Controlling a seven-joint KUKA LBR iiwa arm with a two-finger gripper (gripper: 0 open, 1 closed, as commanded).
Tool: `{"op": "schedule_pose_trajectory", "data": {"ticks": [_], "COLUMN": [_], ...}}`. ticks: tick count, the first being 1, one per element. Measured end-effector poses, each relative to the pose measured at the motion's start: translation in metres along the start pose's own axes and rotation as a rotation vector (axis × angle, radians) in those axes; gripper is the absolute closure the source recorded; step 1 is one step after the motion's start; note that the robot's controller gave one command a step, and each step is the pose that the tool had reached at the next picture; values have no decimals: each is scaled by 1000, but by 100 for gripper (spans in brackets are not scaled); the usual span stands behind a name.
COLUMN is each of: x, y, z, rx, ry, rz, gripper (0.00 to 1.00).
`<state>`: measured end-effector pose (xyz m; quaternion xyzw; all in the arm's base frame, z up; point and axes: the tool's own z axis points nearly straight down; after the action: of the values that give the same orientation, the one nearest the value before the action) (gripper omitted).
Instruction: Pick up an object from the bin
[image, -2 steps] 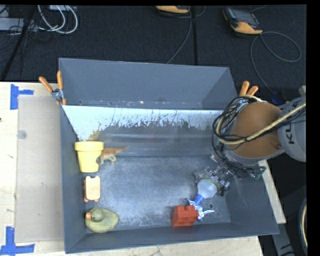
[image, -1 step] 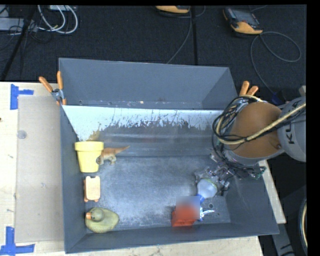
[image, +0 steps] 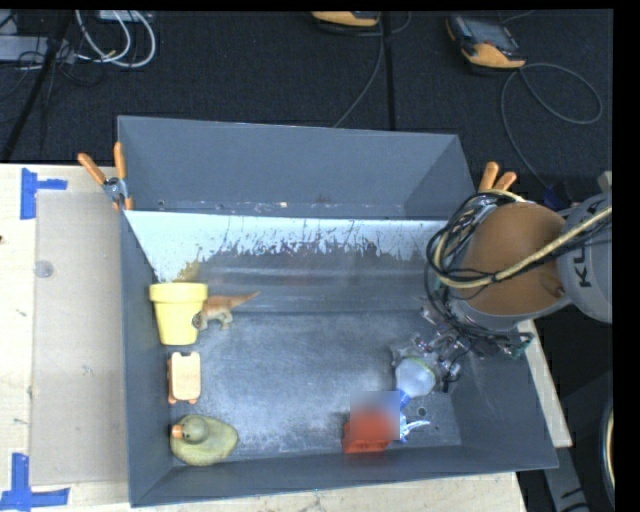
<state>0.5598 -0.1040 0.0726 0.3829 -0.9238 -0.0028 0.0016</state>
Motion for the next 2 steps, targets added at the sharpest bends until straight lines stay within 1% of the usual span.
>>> {"op": "schedule_pose_trajectory", "data": {"ticks": [2], "x": [0], "y": [1], "z": [-33], "rx": [-4], "ry": [2], "rz": [2], "gripper": [100]}}
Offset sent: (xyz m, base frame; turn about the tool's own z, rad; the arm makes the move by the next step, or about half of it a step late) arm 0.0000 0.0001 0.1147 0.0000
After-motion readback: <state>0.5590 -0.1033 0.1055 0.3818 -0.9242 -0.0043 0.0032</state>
